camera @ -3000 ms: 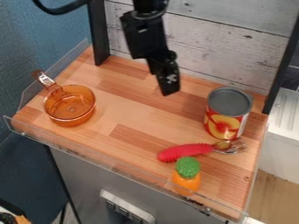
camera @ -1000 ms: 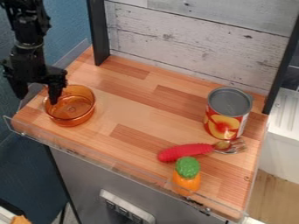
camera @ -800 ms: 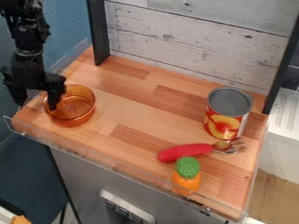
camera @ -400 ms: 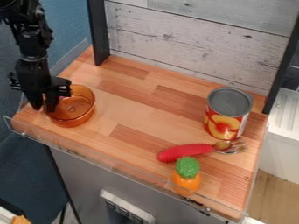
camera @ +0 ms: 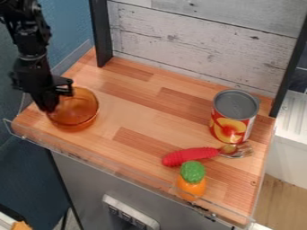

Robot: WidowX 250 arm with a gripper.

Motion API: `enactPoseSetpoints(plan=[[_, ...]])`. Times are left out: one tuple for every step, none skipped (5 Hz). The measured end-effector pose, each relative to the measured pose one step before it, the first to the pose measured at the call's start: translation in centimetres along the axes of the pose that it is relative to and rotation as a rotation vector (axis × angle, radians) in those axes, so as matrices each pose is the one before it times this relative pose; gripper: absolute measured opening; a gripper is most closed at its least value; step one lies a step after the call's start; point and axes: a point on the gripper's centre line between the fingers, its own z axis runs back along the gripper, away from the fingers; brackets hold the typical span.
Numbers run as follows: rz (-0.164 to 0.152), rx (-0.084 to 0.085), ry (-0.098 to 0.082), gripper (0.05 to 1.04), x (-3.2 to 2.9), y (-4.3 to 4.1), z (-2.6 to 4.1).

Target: Move something in the table

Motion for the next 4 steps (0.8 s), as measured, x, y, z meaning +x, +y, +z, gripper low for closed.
enactPoseSetpoints(plan=[[-0.0667,0.0170,0.0522,0.076,-0.457,0.267,1.737],[-0.0816,0.0127,0.0494,0.074,-0.304,0.330,1.707],[-0.1770,0.0163,0.0323,0.074,-0.441,0.807,1.325],[-0.2562,-0.0020,-0.0202,0.074,-0.434,1.175,0.223]])
